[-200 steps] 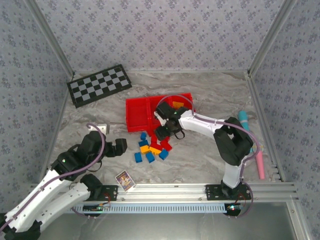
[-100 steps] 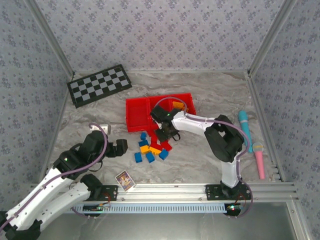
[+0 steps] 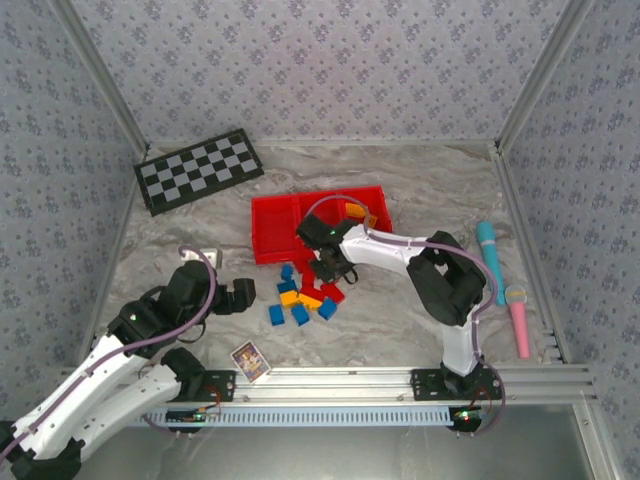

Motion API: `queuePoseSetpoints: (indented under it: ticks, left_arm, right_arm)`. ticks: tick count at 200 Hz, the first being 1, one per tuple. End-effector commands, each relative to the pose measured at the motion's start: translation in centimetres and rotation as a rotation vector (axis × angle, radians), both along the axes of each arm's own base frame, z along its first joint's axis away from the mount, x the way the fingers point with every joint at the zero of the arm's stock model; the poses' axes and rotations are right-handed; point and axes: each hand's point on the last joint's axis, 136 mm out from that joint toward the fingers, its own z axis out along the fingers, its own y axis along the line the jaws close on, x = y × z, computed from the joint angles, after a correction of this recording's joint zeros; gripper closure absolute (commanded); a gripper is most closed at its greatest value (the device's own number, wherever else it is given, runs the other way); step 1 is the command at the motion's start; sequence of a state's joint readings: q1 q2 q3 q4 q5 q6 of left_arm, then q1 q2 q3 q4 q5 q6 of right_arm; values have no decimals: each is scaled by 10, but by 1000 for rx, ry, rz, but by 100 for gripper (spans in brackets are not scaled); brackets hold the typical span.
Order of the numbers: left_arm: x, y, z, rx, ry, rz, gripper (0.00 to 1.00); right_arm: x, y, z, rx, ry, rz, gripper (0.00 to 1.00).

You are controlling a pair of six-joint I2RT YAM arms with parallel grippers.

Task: Sort the legos into containers by color
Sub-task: Pick up the lego from the center of the table.

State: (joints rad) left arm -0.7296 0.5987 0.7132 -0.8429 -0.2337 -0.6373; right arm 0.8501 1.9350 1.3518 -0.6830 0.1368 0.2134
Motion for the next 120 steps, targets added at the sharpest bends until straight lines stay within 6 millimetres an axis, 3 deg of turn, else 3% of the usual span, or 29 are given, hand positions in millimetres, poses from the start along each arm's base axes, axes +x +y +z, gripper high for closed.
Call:
queuePoseSetpoints:
  ticks: [1, 41, 77, 93, 120]
  left_arm:
    - [-1, 3, -4, 31, 12, 3, 0]
    - [-1, 1, -7, 28, 26, -1, 0]
    - [-1, -3, -8, 17, 36, -8, 0]
    - [-3, -4, -8, 16, 46, -13, 0]
    - [-5, -2, -8, 12, 51, -12, 0]
  right_arm:
    - [2, 1, 30, 13, -73, 3, 77]
    - [4, 9, 79, 100, -168, 20, 77]
    - [22, 20, 121, 180, -248, 13, 78]
    - [38, 22, 132, 202, -267, -15, 78]
    - [69, 27, 131, 201, -268, -33, 78]
